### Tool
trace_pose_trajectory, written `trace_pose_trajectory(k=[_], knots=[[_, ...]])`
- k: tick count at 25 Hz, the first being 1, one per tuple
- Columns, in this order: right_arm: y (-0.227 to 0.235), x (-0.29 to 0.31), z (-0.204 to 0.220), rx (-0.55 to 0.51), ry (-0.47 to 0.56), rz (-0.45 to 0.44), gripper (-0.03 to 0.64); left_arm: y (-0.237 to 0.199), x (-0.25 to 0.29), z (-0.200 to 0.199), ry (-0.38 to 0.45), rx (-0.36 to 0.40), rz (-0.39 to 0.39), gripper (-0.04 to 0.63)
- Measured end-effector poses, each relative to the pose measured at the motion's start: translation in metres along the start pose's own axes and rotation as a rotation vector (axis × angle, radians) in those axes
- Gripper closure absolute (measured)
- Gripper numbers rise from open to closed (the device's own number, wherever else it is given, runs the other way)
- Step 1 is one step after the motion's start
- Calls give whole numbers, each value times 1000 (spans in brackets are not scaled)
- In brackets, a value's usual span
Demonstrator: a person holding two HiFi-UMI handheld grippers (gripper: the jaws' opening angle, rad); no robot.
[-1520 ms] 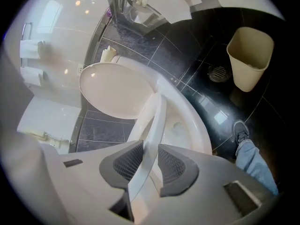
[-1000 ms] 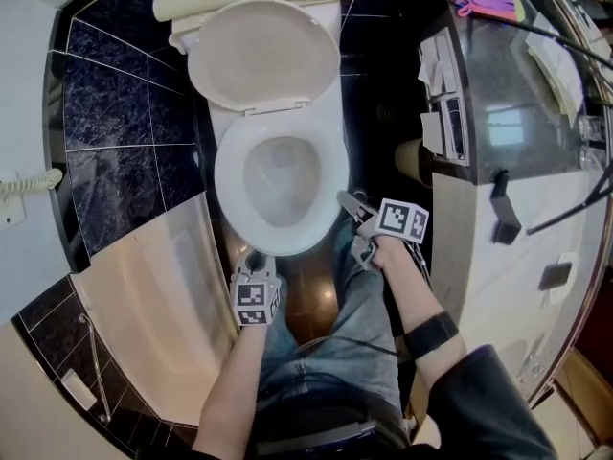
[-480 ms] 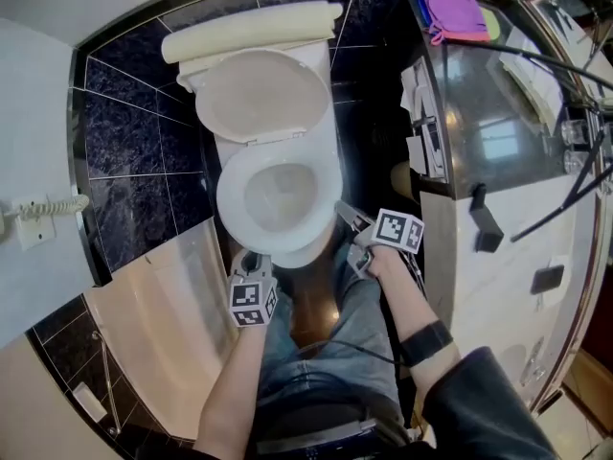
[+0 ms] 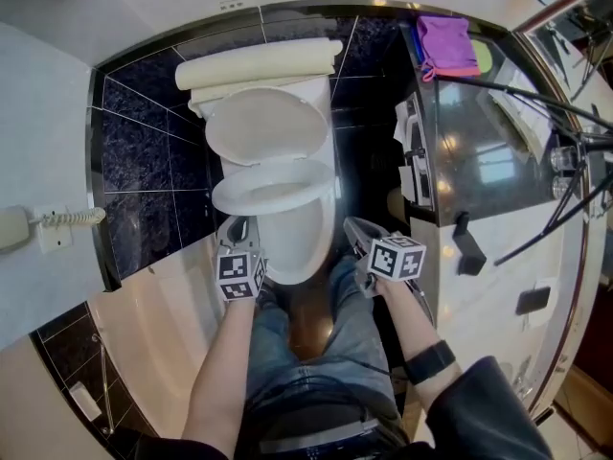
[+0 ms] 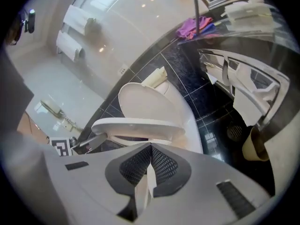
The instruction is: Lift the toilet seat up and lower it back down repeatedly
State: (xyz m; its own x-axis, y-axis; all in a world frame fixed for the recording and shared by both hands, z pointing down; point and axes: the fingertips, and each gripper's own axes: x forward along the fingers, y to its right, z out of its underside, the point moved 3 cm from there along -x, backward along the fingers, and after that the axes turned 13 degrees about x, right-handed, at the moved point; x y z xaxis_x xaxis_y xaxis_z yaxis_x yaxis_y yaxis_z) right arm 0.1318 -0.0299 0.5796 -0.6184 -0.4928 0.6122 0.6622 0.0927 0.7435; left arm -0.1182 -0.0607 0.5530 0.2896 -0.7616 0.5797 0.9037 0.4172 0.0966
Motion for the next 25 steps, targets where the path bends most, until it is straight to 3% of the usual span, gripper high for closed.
trace_pose_trajectory(k=[9, 25], knots=[[-27, 2, -34, -238, -38, -15, 617, -39, 53, -51, 41, 46, -62, 597], [-12, -23, -68, -243, -2, -10, 617, -73, 112, -89, 26, 97, -114, 597]])
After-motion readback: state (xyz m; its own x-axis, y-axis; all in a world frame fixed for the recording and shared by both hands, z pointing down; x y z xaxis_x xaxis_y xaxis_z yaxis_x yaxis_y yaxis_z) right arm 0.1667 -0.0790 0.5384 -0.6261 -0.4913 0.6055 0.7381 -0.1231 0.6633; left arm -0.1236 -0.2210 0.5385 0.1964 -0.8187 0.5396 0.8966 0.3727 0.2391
